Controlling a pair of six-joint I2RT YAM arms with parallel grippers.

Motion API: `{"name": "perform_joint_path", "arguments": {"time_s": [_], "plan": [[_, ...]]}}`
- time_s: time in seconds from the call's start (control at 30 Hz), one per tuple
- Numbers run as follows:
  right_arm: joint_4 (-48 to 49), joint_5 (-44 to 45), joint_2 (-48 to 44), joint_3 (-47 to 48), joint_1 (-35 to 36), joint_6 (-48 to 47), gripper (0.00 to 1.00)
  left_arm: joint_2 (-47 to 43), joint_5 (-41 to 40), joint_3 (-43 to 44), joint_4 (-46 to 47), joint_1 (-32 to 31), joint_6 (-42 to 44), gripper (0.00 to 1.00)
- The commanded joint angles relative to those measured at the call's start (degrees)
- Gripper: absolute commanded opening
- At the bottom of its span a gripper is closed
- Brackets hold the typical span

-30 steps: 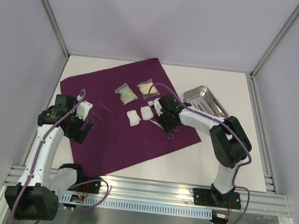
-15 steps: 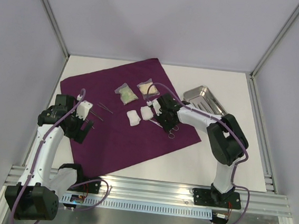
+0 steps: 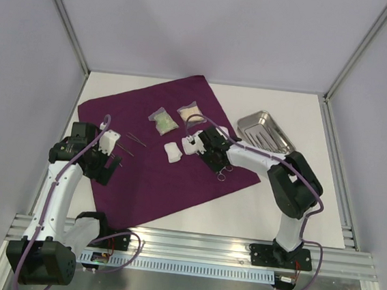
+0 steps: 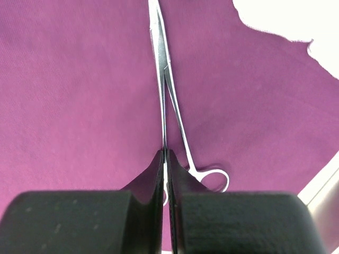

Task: Prepare the surgical pack

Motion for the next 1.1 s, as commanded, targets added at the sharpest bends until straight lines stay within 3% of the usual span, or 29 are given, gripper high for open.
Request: {"name": "perform_joint_path", "arguments": {"time_s": [0.0,0.67,0.87,1.07], "plan": [[2.56,2.44,-5.45,-2.14,0.25,-0.76,0.0,-0.16,1.13,0.92,0.97,-0.1,0.35,0.95],[4.67,0.33,-14.68,-3.73,-1.41,0.47,0.01,-0.51,0.6,1.09,0.8,-0.1,0.88,0.95],[4.41,-0.46,-15.66,0.4,-9.66,-2.68,0.01,-0.51,0.78,1.53,0.8,-0.1,0.7,0.95],[5.29,-5.03,-10.48,3.74,-24.52,-6.2,0.0,-0.43,0.96,2.23,0.18,-0.19,0.96,0.95]]}}
